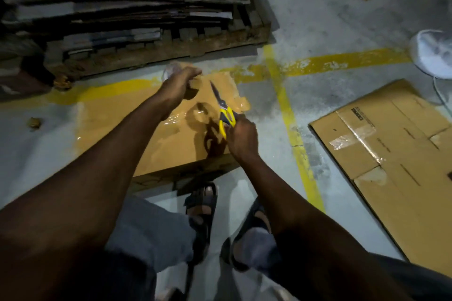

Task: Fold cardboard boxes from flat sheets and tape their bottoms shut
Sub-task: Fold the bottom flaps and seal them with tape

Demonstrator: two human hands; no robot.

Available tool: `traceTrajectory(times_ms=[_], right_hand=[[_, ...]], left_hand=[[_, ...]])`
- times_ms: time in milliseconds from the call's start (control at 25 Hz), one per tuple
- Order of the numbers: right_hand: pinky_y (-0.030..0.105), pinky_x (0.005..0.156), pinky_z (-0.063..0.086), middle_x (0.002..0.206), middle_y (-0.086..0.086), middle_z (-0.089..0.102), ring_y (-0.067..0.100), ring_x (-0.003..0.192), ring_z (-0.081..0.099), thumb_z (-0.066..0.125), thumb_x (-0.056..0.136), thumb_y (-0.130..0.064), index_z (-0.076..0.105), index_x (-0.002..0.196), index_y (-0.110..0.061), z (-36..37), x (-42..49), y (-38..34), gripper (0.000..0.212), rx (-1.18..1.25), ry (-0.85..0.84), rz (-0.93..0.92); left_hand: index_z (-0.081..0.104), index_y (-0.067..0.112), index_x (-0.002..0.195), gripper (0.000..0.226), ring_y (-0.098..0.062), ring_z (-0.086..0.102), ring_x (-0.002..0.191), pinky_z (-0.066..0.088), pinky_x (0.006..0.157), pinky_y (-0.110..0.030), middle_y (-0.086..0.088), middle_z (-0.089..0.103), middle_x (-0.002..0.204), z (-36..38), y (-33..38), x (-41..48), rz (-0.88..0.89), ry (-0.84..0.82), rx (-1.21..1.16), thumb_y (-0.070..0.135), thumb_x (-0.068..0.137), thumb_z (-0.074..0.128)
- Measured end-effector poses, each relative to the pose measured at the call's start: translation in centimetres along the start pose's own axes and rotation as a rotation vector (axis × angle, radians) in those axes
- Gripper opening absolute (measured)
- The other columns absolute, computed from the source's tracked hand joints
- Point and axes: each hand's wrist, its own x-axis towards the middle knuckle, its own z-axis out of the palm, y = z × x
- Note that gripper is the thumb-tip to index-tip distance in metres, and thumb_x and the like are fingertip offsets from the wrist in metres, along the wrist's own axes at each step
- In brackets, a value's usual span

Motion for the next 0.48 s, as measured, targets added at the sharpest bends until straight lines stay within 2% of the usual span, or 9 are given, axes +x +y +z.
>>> traceTrajectory(times_ms=[80, 120, 160, 240, 320, 400, 480], right_hand=[[0.039, 0.084, 0.044, 0.109, 0.019, 0.065, 0.038, 0.104, 0.058, 0.057, 0.096, -0.028, 0.057, 0.118, -0.002, 2.0, -0.3, -2.8, 0.034, -0.050, -0.041, -0.043], [0.039, 0.085, 0.044, 0.110, 0.017, 0.064, 0.037, 0.106, 0.056, 0.057, 0.097, -0.028, 0.056, 0.118, -0.002, 3.1, -0.2, -3.7, 0.034, -0.070, -0.051, -0.034], [0.039, 0.086, 0.043, 0.111, 0.016, 0.064, 0.036, 0.107, 0.055, 0.057, 0.096, -0.027, 0.056, 0.119, -0.004, 4.2, -0.1, -4.3, 0.032, -0.079, -0.054, -0.013], [0.040, 0.085, 0.045, 0.112, 0.014, 0.063, 0.036, 0.108, 0.053, 0.059, 0.094, -0.022, 0.057, 0.120, -0.007, 6.1, 0.5, -4.7, 0.030, -0.063, -0.047, 0.032], [0.044, 0.084, 0.046, 0.114, 0.015, 0.059, 0.037, 0.105, 0.054, 0.060, 0.091, -0.018, 0.056, 0.119, -0.007, 7.2, 1.1, -4.2, 0.030, -0.113, -0.019, 0.038], [0.046, 0.081, 0.047, 0.113, 0.017, 0.055, 0.037, 0.101, 0.054, 0.059, 0.091, -0.016, 0.056, 0.116, -0.007, 7.8, 1.6, -3.3, 0.027, -0.252, 0.010, 0.004], [0.045, 0.075, 0.046, 0.104, 0.016, 0.059, 0.036, 0.096, 0.055, 0.058, 0.088, -0.020, 0.062, 0.105, -0.008, 7.8, 2.0, -2.9, 0.022, -0.362, 0.060, -0.059]], left_hand=[[0.058, 0.013, 0.107, 0.031, -0.005, 0.051, 0.059, 0.040, 0.047, -0.022, -0.005, 0.055, 0.089, -3.5, -1.9, -1.4, -0.118, 0.055, 0.140, 0.040, 0.093, 0.052], [0.057, 0.015, 0.106, 0.026, -0.009, 0.050, 0.060, 0.037, 0.048, -0.023, -0.004, 0.053, 0.086, -4.8, -2.6, -1.9, -0.176, 0.048, 0.191, 0.038, 0.095, 0.051], [0.056, 0.017, 0.112, 0.025, -0.013, 0.049, 0.065, 0.035, 0.054, -0.024, -0.005, 0.052, 0.091, -5.8, -3.2, -2.0, -0.208, 0.007, 0.243, 0.035, 0.097, 0.049], [0.049, 0.017, 0.133, 0.035, -0.021, 0.052, 0.098, 0.037, 0.077, -0.027, -0.006, 0.050, 0.120, -7.5, -4.6, -1.3, -0.190, -0.133, 0.352, 0.030, 0.101, 0.041], [0.041, 0.017, 0.143, 0.044, -0.024, 0.038, 0.132, 0.030, 0.099, -0.030, -0.004, 0.039, 0.148, -9.0, -6.1, 0.1, -0.122, -0.251, 0.472, 0.033, 0.101, 0.041], [0.040, 0.022, 0.145, 0.049, -0.025, 0.033, 0.139, 0.029, 0.107, -0.034, -0.004, 0.034, 0.154, -10.6, -7.7, 1.6, -0.075, -0.279, 0.562, 0.036, 0.099, 0.046], [0.042, 0.025, 0.144, 0.049, -0.027, 0.035, 0.138, 0.031, 0.107, -0.036, -0.005, 0.036, 0.153, -12.1, -9.2, 3.0, -0.092, -0.246, 0.560, 0.037, 0.097, 0.049]])
